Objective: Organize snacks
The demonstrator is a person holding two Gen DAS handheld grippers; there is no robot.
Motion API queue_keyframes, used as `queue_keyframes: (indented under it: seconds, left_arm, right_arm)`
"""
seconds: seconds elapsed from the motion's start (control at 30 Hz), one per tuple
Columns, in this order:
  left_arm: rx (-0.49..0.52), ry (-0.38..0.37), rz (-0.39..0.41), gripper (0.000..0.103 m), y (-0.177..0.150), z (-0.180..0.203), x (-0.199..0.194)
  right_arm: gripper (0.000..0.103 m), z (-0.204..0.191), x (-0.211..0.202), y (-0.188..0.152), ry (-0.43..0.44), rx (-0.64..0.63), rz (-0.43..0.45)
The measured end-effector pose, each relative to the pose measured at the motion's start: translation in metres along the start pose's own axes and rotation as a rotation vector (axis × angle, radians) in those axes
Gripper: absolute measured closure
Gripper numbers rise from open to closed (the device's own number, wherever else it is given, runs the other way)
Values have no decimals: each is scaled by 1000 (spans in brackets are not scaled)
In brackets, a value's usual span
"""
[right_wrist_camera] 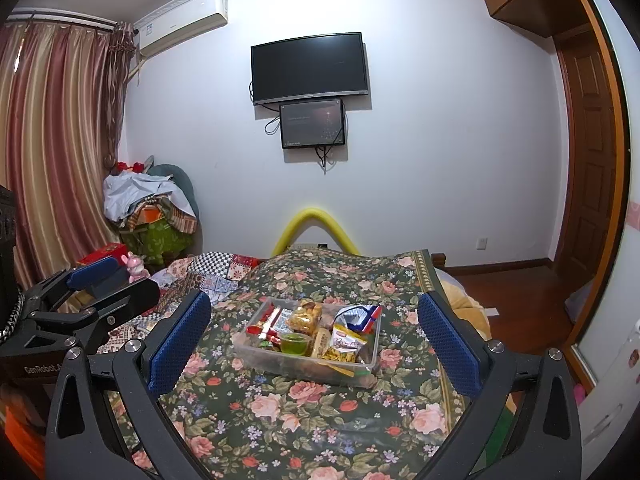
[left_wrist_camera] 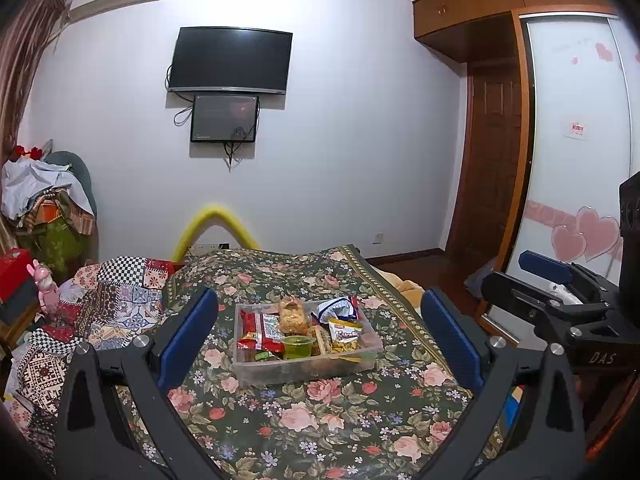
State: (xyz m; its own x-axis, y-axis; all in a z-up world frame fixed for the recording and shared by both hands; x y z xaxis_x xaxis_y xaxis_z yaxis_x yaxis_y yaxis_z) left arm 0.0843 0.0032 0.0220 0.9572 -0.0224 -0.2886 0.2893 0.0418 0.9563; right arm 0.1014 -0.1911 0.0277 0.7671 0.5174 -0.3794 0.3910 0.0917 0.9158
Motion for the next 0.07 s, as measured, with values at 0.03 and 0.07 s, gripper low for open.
queue_keyframes:
  seconds: [0.03, 0.07]
  left_arm:
    - [-2, -1, -2, 0, 0, 0, 1]
    - [-4, 0, -5, 0, -1, 0, 2]
  right_arm:
    - [0, 0, 0, 0, 0, 1, -1]
    - [0, 0, 0, 0, 0, 1, -1]
Point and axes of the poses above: each gripper's, at about its wrist camera, not at the fingertips, and x roughly the way its jaws point, z to its right, y to its top, the point moved 3 cm from there along x, roughly the way its jaws point, and after that the axes turned 7 degrees about y, right-handed, at the moved point
